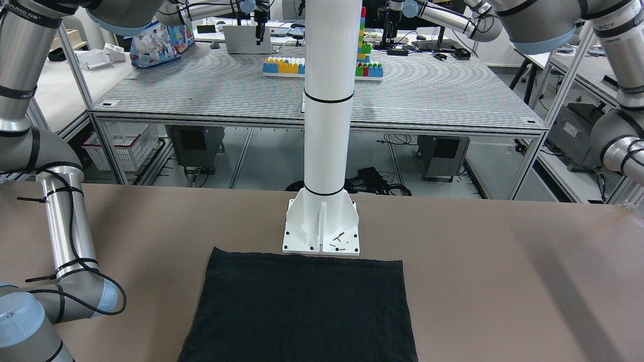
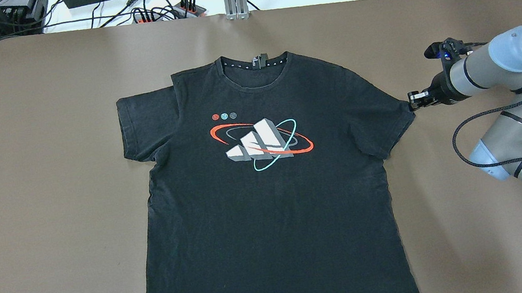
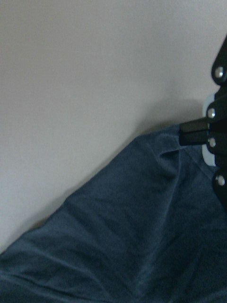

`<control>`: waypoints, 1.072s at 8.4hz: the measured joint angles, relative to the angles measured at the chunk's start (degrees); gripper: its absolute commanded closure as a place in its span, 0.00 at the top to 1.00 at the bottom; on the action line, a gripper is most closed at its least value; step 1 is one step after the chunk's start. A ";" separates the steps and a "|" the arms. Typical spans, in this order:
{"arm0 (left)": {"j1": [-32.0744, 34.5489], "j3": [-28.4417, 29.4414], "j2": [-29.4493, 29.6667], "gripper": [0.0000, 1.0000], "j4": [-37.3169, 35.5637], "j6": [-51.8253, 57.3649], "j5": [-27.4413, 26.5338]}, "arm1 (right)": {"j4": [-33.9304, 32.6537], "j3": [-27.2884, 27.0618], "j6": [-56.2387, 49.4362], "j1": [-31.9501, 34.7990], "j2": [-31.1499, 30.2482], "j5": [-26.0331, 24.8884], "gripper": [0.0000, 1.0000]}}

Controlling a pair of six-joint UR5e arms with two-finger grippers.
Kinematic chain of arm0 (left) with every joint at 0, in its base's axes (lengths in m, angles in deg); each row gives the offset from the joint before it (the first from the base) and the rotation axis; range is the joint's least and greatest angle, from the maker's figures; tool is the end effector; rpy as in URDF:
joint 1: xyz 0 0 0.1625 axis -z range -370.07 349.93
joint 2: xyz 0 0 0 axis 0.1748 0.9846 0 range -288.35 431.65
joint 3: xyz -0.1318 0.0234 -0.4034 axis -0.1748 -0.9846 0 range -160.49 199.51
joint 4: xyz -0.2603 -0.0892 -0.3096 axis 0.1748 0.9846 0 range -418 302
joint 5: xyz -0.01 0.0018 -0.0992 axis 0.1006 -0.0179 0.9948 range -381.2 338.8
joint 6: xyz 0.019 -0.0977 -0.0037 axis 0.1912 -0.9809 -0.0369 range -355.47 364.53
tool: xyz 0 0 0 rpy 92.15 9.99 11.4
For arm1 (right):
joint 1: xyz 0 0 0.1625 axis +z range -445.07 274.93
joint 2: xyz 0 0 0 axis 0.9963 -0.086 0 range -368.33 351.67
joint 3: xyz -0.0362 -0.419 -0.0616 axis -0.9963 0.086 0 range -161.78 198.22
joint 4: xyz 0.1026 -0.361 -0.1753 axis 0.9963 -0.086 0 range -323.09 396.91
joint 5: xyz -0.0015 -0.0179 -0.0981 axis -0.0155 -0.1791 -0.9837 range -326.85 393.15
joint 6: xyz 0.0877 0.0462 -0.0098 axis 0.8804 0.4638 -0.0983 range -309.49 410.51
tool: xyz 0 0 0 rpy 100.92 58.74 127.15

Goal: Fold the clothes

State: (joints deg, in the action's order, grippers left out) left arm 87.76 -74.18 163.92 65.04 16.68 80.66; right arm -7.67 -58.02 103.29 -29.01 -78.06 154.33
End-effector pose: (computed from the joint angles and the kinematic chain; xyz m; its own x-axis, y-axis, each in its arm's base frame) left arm -0.1862 -0.5253 0.5595 0.9873 0.1570 -0.0236 -0.1044 0.7537 0.6489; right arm -0.3039 -0.5978 0.4908 0.5658 -0.0861 0.8200 -0.1756 0.9591 0.2219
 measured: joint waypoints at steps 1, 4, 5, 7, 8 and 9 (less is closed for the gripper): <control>0.00 0.00 0.00 1.00 0.00 -0.01 0.01 | 0.01 -1.94 1.28 0.00 0.02 1.01 0.00; -0.02 0.06 -0.04 1.00 -0.03 -0.19 0.09 | -0.46 -7.49 10.17 -2.39 2.89 1.54 0.00; -0.10 0.07 -0.02 1.00 -0.03 -0.35 0.09 | -0.73 -7.73 13.55 -4.65 5.00 -0.06 0.00; -0.15 -0.02 -0.02 1.00 0.00 -0.51 0.09 | -4.09 -6.97 16.60 -9.70 9.65 -6.45 0.00; -0.17 -0.04 -0.06 1.00 0.00 -0.54 0.09 | -5.99 -6.37 16.73 -11.05 11.41 -8.58 0.00; -0.18 -0.03 -0.11 1.00 0.00 -0.54 0.10 | -7.04 -5.92 16.64 -11.63 12.33 -9.77 0.00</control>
State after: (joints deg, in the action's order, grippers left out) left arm 87.58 -74.22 163.81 65.04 16.14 80.76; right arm -14.71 -63.94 119.92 -40.64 -65.73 144.55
